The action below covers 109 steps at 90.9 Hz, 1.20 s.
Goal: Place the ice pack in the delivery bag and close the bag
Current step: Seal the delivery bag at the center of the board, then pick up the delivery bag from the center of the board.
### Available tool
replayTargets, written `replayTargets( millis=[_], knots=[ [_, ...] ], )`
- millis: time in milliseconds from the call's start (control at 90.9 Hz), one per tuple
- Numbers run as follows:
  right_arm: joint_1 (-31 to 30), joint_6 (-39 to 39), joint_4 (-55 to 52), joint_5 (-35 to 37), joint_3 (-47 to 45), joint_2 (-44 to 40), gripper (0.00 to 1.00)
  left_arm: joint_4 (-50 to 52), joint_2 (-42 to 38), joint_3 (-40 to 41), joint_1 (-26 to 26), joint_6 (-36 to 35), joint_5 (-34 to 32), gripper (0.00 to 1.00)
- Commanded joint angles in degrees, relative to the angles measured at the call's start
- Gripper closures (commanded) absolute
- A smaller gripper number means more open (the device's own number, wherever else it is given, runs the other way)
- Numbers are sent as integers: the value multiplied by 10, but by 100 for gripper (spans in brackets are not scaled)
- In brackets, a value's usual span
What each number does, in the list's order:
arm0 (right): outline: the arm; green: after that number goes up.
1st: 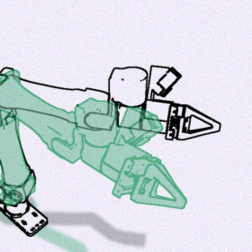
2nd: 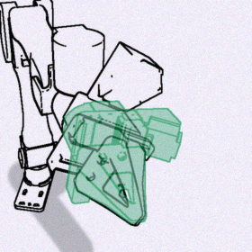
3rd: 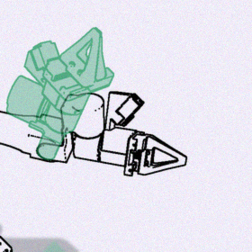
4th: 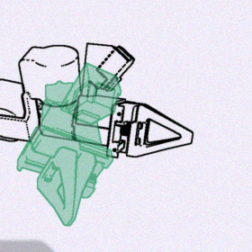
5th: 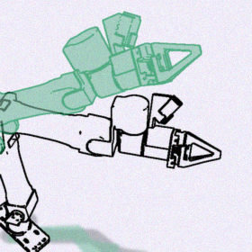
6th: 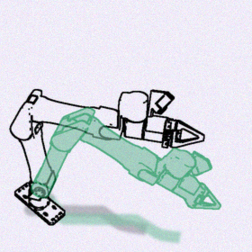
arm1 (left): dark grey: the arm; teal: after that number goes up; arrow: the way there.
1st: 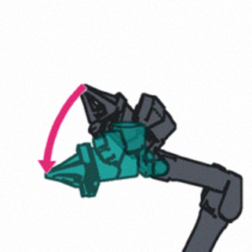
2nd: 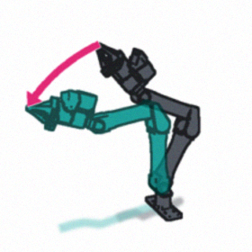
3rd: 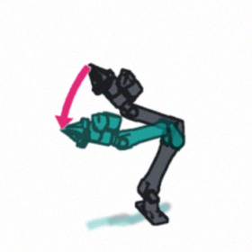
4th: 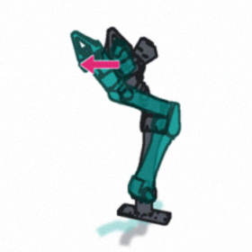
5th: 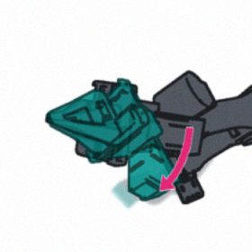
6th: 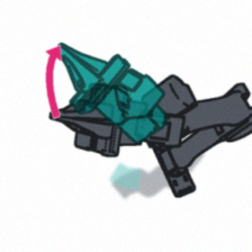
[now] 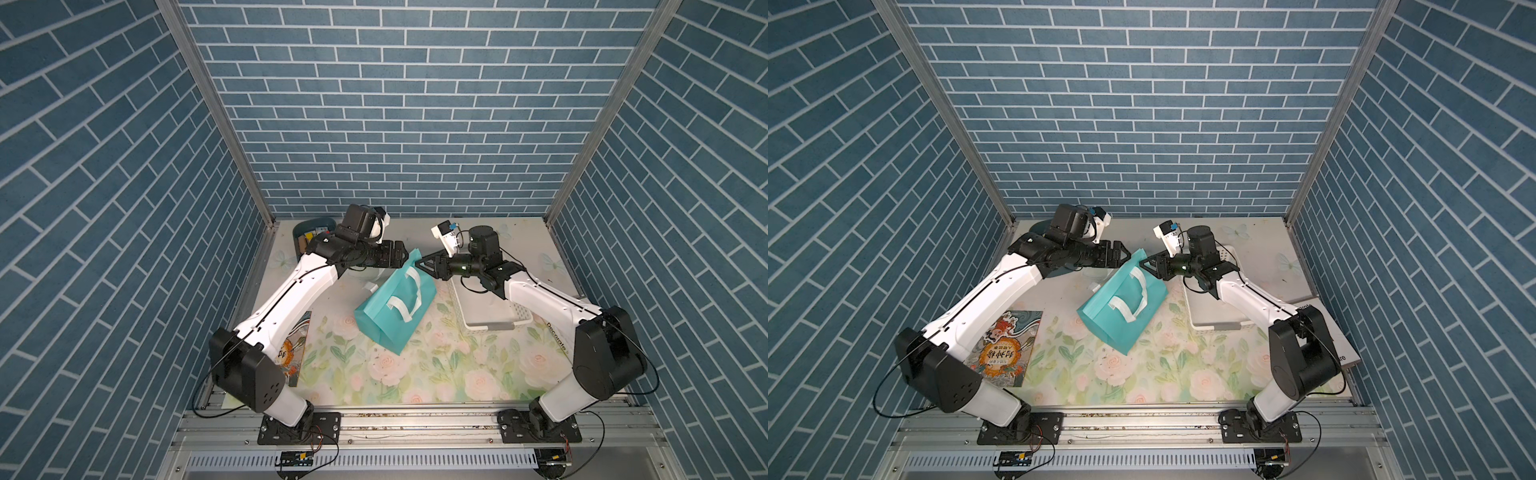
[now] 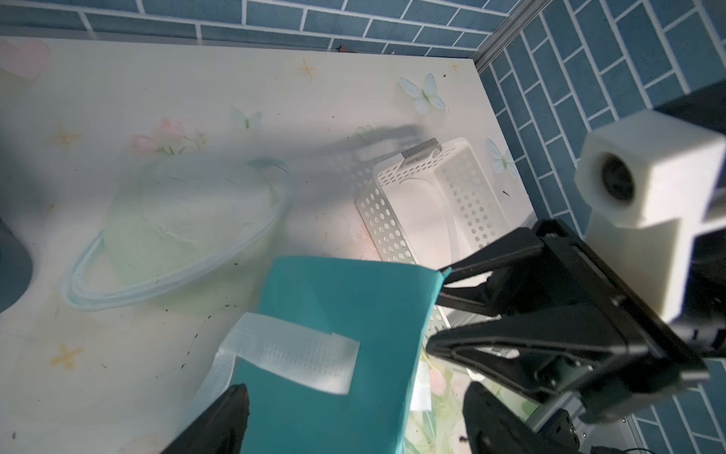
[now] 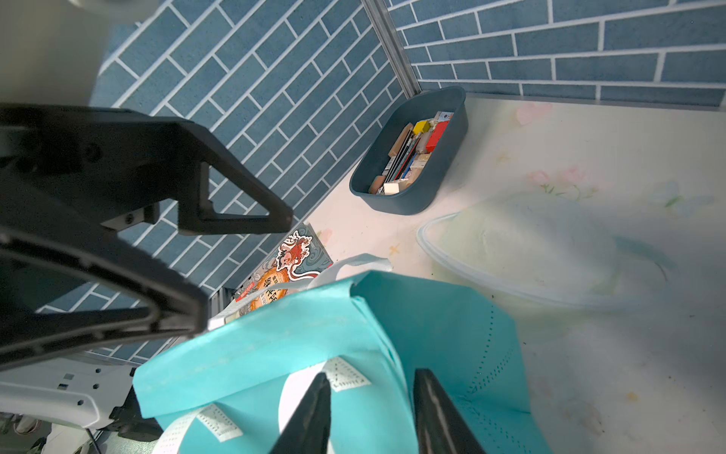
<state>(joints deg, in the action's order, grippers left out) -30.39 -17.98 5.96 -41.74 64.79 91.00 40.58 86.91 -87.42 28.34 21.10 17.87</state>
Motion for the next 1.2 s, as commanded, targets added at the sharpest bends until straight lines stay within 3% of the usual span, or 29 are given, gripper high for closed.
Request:
replayTargets(
  millis=[0,396,517,638,748,891,1188],
  knots=[
    [0,13,0,0,-13,-27,61,8,-26,45,-2,-10,22,10],
    [0,11,1,19,-43,-70,60,19,-42,104,19,-25,15,34],
    [0,12,-2,26,-47,-81,60,21,-31,102,35,-30,19,54],
    [1,15,-8,38,-49,-94,59,29,-17,90,42,-26,3,84],
    [2,19,-14,60,-61,-113,54,34,-14,75,42,-15,-17,99],
    [7,20,-21,104,-91,-153,45,39,-11,43,42,15,-47,100],
    [11,20,-28,225,-150,-260,30,42,29,-57,42,154,-137,100]
  ],
)
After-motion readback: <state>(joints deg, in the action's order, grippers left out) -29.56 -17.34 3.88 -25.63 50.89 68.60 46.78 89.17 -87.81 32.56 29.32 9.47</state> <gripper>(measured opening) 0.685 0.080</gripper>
